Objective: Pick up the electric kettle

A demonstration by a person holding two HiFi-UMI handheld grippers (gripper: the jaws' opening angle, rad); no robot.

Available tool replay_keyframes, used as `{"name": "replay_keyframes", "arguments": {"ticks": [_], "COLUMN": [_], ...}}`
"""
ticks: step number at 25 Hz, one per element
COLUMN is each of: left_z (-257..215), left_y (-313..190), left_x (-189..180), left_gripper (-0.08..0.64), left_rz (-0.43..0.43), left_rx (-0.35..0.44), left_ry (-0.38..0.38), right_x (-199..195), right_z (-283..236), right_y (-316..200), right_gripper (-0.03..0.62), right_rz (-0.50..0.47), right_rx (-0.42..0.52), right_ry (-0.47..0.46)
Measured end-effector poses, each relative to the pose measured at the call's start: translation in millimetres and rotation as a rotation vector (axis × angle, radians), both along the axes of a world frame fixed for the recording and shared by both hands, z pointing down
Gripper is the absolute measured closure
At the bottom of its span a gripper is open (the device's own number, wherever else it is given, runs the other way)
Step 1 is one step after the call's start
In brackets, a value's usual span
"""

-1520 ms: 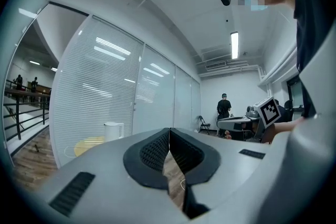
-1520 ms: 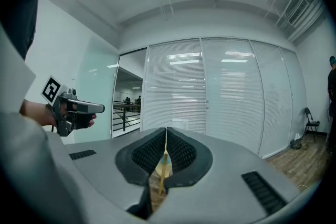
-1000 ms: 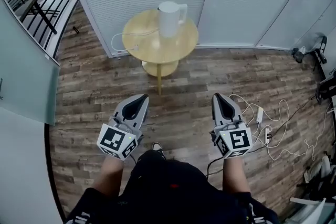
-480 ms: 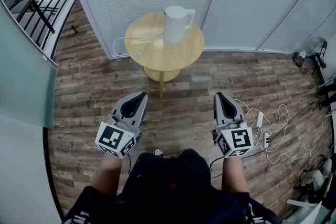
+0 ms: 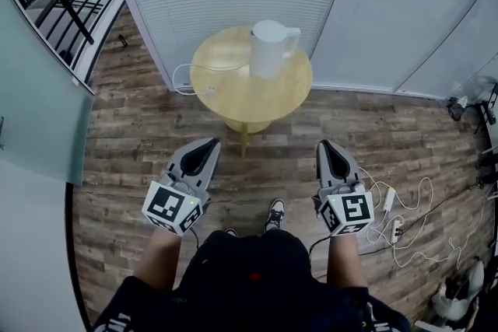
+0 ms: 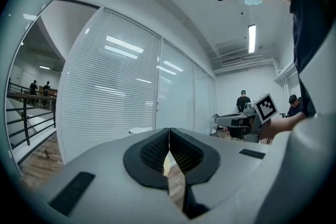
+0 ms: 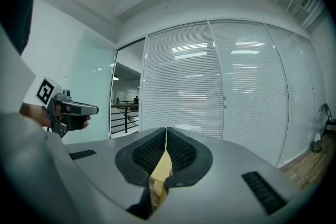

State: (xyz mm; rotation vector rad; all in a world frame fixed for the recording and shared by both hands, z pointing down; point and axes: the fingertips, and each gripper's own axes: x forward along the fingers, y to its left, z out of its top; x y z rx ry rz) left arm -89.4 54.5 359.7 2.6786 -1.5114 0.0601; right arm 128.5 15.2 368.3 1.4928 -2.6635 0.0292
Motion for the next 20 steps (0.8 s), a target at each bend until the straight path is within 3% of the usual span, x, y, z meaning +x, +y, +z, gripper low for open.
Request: {"name": "replay_keyframes", "arguments": {"ticks": [8,20], "left_z": [-10.4,-7.8], "left_y": [-81.5,-153.9], "left_x": [53.5,105.0], "left_gripper": [0.537,0.537], "left_rz": [-0.055,-0.133], "left_rx": [0.005,-0.008], "left_ry": [-0.012,-0.049], "right_x": [46.2,90.2], "right_z": [-1.3,10.1], "right_y": [-94.1,-185.0], "right_gripper": [0.566,0.566], "right_rz": [-0.064,-0.149], "right_rx": [-0.005,-0.022], "right_ry": [-0.012,-0.036]}}
